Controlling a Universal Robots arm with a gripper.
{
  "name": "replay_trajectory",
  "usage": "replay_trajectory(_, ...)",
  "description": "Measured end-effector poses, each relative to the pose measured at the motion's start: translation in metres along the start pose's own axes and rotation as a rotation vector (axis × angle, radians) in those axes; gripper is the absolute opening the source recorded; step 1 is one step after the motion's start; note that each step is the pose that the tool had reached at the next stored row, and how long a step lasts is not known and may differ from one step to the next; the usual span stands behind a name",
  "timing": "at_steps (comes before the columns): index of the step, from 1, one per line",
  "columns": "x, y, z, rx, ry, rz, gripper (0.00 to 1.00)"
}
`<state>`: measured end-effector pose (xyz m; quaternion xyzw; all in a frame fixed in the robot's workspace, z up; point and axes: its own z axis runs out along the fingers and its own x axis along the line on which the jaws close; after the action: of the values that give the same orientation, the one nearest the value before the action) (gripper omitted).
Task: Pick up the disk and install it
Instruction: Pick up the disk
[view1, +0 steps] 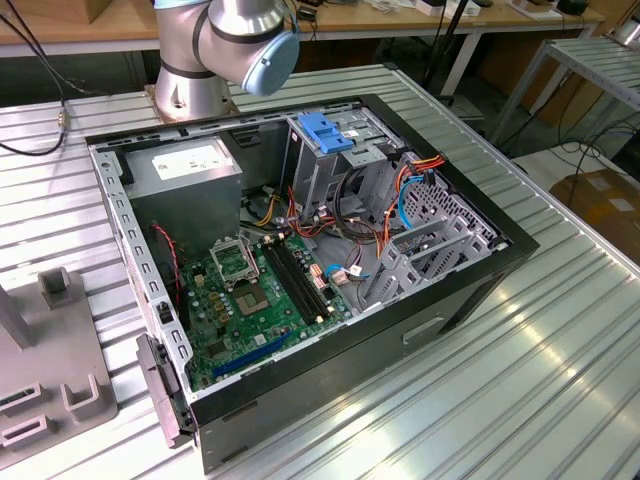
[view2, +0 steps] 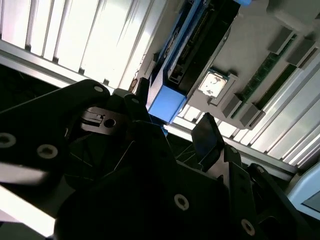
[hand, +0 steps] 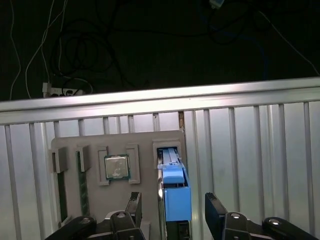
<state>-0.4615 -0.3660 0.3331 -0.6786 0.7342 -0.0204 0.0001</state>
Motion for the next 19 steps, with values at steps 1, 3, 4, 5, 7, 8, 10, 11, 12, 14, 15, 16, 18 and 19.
replay_trajectory(1,-0.0002,0.0001,0.0017,0.0,-0.0001,-0.001,0.62)
replay_trajectory(3,-0.0004,0.0002,0.0054,-0.0002,-0.0001,-0.003,0.62)
replay_trajectory(4,-0.0006,0.0003,0.0071,-0.0003,-0.0001,-0.004,0.62)
replay_trajectory(5,-0.0007,0.0004,0.0101,-0.0005,-0.0001,-0.005,0.62)
replay_trajectory(7,-0.0008,0.0006,0.0133,-0.001,-0.0002,-0.007,0.62)
replay_trajectory(8,-0.0008,0.0007,0.0155,-0.0011,-0.0002,-0.008,0.62)
replay_trajectory(10,-0.001,0.0009,0.0202,-0.0012,-0.0003,-0.009,0.62)
replay_trajectory(11,-0.001,0.0009,0.0217,-0.0013,-0.0004,-0.009,0.62)
replay_trajectory(12,-0.0011,0.001,0.0238,-0.0015,-0.0004,-0.01,0.62)
replay_trajectory(14,-0.0012,0.0012,0.0276,-0.002,-0.0003,-0.011,0.62)
replay_trajectory(15,-0.0013,0.0013,0.0293,-0.0031,-0.0003,-0.011,0.62)
replay_trajectory(16,-0.0014,0.0013,0.0319,-0.0049,-0.0001,-0.011,0.62)
replay_trajectory(18,-0.0015,0.0015,0.0392,-0.012,0.0005,-0.011,0.54)
replay_trajectory(19,-0.0025,0.0016,0.0394,-0.0117,0.0007,-0.011,0.47)
